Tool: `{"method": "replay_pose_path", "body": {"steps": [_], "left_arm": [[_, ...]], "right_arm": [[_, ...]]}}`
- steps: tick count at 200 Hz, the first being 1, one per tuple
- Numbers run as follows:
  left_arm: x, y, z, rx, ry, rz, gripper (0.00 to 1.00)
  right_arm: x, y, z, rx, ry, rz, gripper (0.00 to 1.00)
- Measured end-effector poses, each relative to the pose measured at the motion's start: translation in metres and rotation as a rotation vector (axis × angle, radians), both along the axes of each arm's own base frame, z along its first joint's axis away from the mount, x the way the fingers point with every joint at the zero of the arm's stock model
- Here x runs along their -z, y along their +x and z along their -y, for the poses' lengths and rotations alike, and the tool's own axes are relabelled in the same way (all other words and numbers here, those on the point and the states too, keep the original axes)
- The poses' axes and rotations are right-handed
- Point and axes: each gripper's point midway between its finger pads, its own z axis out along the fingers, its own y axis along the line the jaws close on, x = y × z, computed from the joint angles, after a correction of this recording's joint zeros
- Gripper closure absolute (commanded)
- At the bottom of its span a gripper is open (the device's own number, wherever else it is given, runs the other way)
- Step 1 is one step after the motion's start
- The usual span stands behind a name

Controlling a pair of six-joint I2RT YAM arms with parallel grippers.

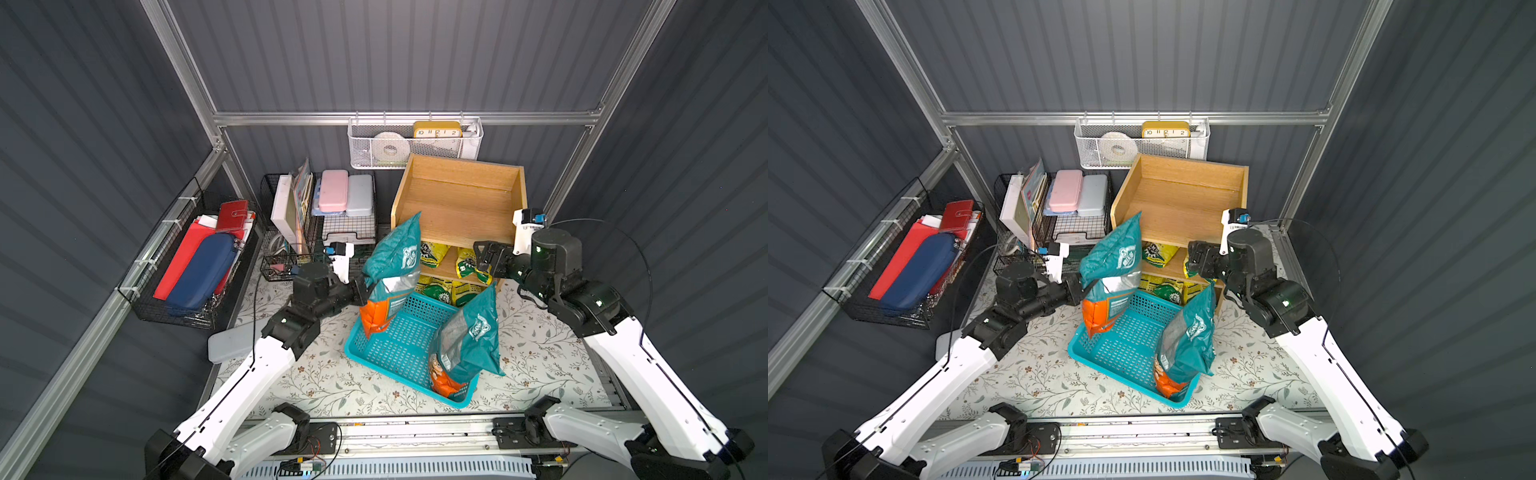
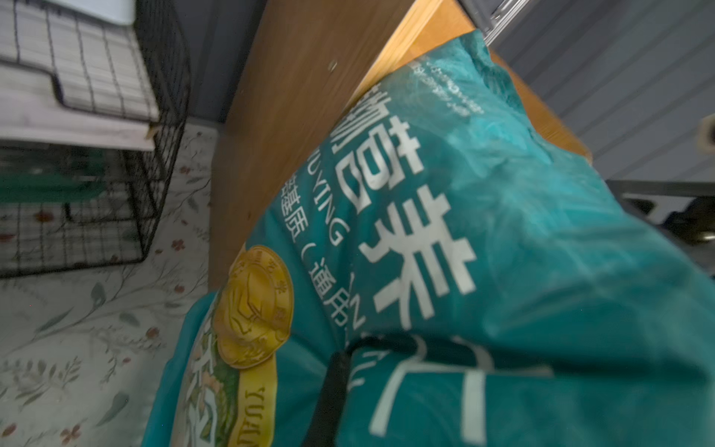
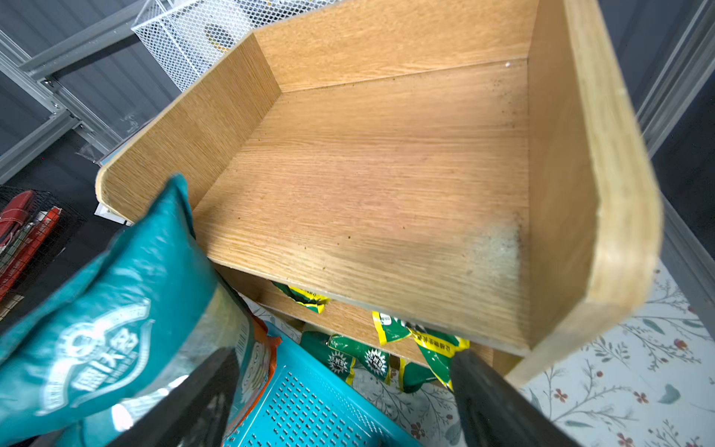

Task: Take down the fertilizer bag from the shelf
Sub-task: Place the fertilizer bag in the storage box.

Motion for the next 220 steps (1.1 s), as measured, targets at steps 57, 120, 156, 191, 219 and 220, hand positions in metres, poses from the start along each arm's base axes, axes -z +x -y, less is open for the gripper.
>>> {"method": "replay_pose_path", "body": {"steps": [57,120,156,191,219,220], "left_arm": [[0.003,-0.037,0.054,0.106,0.078,0.095,1.0],[0.071,-0.07,0.116,0.16,0.275,0.218,1.0],[0.08,-0.068,0.132,0.124,0.265,0.265,1.0],[0.084,-0.081,0.138,0.144,0.277,0.273,0.7],[0.092,-0.101,0.132,0.218,0.331,0.232,0.01],[0.092,-0.101,0.131,0.22,0.333,0.231,0.01]], "right_arm": [[0.006,-0.003,0.001,0.006,0.003,-0.018,0.09],[0.012,-0.003,0.001,0.003,-0.003,-0.034,0.09],[0.016,-0.005,0.002,0.0,-0.013,-0.048,0.08],[0.023,-0.006,0.002,-0.007,-0.033,-0.065,0.08],[0.026,-0.007,0.002,-0.014,-0.044,-0.072,0.07],[0.026,-0.007,0.002,-0.015,-0.044,-0.072,0.07]]}}
